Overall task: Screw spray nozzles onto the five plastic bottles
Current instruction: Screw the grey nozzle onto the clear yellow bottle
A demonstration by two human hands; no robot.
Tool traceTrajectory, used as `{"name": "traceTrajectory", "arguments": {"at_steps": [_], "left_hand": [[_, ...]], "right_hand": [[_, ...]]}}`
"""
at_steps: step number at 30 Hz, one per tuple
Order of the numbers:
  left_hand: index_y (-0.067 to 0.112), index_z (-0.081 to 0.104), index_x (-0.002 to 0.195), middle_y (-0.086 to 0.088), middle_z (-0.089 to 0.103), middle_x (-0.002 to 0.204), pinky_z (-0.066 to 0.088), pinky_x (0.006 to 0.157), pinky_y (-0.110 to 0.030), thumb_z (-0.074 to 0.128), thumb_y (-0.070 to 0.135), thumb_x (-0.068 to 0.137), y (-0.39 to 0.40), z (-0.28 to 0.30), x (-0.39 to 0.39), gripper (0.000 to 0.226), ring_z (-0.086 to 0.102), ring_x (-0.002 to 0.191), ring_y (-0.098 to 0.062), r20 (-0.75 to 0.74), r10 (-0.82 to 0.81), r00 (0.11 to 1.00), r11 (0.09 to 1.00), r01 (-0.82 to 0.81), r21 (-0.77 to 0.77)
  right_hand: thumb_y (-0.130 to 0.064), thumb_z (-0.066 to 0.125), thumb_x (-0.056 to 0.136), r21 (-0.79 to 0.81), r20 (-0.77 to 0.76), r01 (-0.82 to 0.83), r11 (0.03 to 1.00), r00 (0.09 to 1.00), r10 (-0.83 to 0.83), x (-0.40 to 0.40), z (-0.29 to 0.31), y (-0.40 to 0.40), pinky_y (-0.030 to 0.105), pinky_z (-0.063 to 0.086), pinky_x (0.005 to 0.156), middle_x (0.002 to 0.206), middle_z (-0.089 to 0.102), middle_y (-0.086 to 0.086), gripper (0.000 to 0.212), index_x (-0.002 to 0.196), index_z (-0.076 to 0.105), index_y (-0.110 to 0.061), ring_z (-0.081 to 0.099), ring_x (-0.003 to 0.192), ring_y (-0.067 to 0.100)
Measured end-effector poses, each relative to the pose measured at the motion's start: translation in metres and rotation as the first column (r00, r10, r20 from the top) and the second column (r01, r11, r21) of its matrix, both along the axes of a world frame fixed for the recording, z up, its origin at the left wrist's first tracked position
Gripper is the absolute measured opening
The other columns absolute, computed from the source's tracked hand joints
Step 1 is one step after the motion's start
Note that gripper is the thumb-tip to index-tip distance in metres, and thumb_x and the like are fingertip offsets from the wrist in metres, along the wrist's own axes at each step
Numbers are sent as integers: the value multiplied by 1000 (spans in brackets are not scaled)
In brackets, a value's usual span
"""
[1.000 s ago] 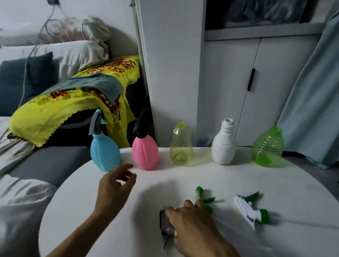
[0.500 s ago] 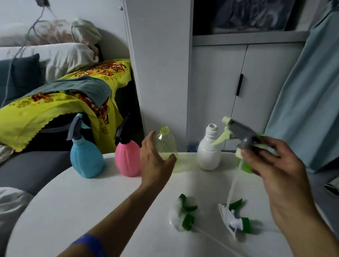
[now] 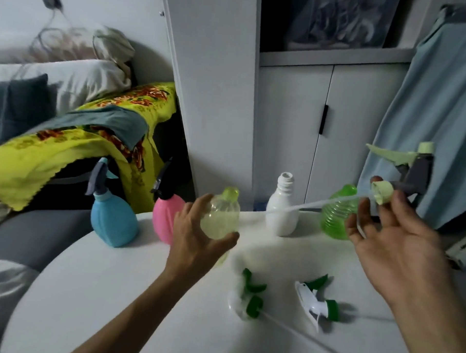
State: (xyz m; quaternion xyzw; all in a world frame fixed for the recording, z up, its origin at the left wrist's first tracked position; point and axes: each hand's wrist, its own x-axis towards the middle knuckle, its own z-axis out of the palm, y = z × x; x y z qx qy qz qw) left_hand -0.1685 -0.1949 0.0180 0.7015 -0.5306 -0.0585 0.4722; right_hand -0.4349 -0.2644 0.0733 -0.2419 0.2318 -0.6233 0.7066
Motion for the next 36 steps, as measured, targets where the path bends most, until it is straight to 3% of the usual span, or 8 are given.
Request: {"name": "traceTrajectory", "arguments": {"at_steps": [2,4,9,18,23,26,30,36], "left_hand": [[36,47,132,9,48,119,45,78,-31,88,45,57,41,6,10,85,43,105,-16,111,37,993,998,-42,42],[26,52,132,2,55,117,39,73,-29,93,37,54,79,10,20,89,42,99,-16,261,86,961,993,-105,58],[17,58,125,-4,64,111,48,72,-40,94,27,50,111,22,23,83,53,91,-28,404,103,909,986,-148,81],[16,60,124,-6,66,112,51,75,-43,93,27,52,115,24,38,80,58,95,-31,406,93,909,990,-129,63],[16,60,126,-7,66,117,52,80,-43,94,31,54,114,24,35,81,60,98,-30,436,54,898,991,-102,86],[19,58,128,-4,65,119,49,82,-40,91,34,55,113,23,32,82,58,101,-28,458,26,888,988,-93,123],[21,57,127,-2,65,117,50,80,-39,92,35,53,110,20,28,83,59,100,-27,497,1,868,987,-81,141],[23,54,126,-1,63,116,51,81,-40,90,35,53,107,16,24,82,57,99,-27,514,-26,858,992,-40,118]], "right_hand": [[-35,62,87,21,27,-19,1000,999,19,7,2,8,30,44,89,105,72,-13,42,127,66,-23,57,96,9],[-37,62,87,41,19,-42,998,999,41,15,2,16,30,43,91,103,71,-11,29,111,71,-23,58,95,9],[-35,58,93,45,-7,-108,993,994,108,36,-2,32,31,41,91,113,69,-10,15,101,68,-27,58,98,10],[-34,63,81,38,-128,-120,992,984,124,57,-8,38,31,44,85,109,70,-10,20,100,69,-29,61,93,9],[-26,62,79,-6,-310,-191,982,934,180,81,-14,45,33,43,84,108,74,-7,28,106,68,-29,63,89,11],[-18,66,71,-42,-415,-181,983,898,148,101,-19,57,34,40,74,108,75,-3,42,109,65,-33,65,86,12],[-1,66,83,-113,-484,-197,974,867,120,111,-25,67,31,45,65,112,74,12,51,128,59,-23,65,85,18],[3,64,88,-180,-597,-323,929,787,158,110,-31,72,28,52,65,106,75,12,45,124,59,-22,68,85,19]]}}
